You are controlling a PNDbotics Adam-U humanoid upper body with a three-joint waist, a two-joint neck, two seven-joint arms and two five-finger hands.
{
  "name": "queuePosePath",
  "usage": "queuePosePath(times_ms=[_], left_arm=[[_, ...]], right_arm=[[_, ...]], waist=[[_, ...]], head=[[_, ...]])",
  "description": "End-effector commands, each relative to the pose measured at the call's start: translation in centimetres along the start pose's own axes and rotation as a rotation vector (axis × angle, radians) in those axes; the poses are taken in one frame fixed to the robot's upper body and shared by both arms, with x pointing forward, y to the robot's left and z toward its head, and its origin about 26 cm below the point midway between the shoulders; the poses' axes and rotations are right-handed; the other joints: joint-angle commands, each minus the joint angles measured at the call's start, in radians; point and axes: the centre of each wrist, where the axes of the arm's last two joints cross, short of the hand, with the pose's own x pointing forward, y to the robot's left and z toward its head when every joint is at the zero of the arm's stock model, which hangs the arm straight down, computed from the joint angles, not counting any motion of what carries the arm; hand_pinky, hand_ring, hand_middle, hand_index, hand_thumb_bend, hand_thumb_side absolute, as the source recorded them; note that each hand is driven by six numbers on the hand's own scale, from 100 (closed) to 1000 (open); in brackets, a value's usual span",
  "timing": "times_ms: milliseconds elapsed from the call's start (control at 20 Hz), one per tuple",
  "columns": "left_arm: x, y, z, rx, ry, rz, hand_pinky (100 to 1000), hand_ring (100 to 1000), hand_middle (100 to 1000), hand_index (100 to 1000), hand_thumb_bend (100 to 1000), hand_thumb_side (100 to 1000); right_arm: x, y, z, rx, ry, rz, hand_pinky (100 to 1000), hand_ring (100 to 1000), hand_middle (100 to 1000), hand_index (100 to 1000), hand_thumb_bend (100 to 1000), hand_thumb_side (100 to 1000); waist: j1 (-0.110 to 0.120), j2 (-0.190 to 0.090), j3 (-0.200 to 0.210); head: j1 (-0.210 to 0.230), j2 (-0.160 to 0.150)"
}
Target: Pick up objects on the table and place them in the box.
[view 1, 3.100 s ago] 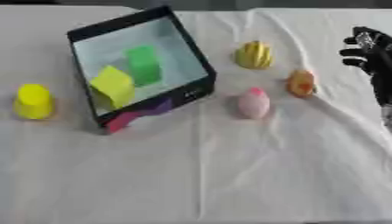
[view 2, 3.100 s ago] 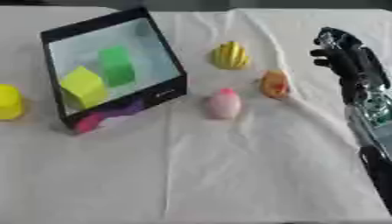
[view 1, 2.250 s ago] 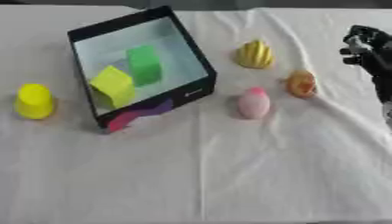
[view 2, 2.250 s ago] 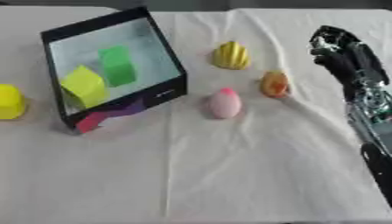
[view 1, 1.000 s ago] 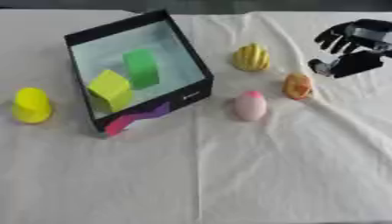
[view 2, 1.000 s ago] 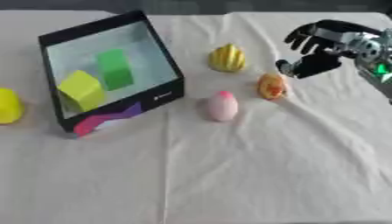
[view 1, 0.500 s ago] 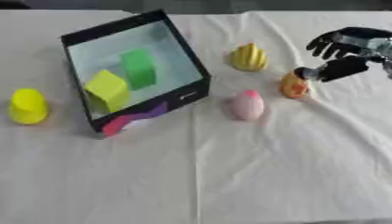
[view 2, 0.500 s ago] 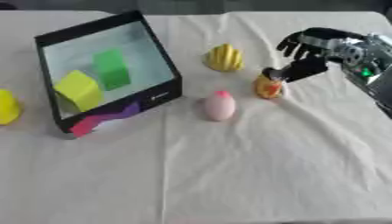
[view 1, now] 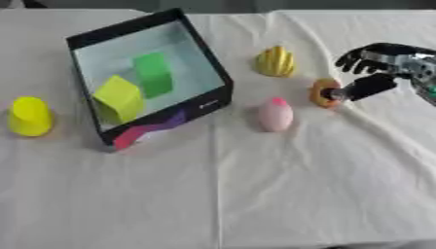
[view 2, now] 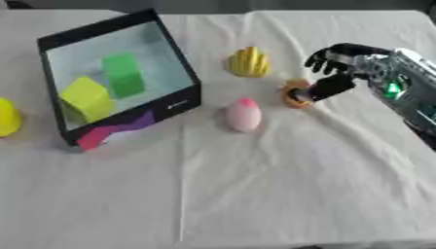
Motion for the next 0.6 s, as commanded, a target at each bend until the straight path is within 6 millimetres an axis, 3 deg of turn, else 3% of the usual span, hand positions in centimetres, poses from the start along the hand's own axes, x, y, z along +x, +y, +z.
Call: queuePosePath(times_ms=[50, 500, 550, 600], left_arm=[[0.7, 0.3, -0.5, -0.015, -0.031, -0.025, 755, 752, 716, 734, 104, 731], [0.7, 0.2, -0.5, -0.02, -0.031, -0.026, 755, 751, 712, 729, 101, 731], [0.7, 0.2, -0.5, -0.02, -0.031, -0.026, 755, 751, 712, 729, 101, 731], [0.7, 0.2, -0.5, -0.021, -0.032, -0.025, 755, 751, 711, 729, 101, 731]], right_arm=[[-0.4, -0.8, -0.1, -0.029, 0.02, 0.024, 858, 857, 816, 906, 458, 571], [-1.0, -0.1, -1.4, -0.031, 0.04, 0.019, 838, 844, 799, 885, 457, 567], [-1.1, 0.0, -1.5, -0.027, 0.039, 0.022, 836, 842, 795, 882, 504, 528], [-1.1, 0.1, -1.6, -0.02, 0.037, 0.024, 833, 838, 793, 878, 460, 566]], waist=[[-0.005, -0.028, -0.001], [-0.002, -0.021, -0.003], [-0.001, -0.021, -0.003], [-0.001, -0.02, -0.003]], head=[[0.001, -0.002], [0.007, 0.0], [0.007, 0.0], [0.007, 0.0]])
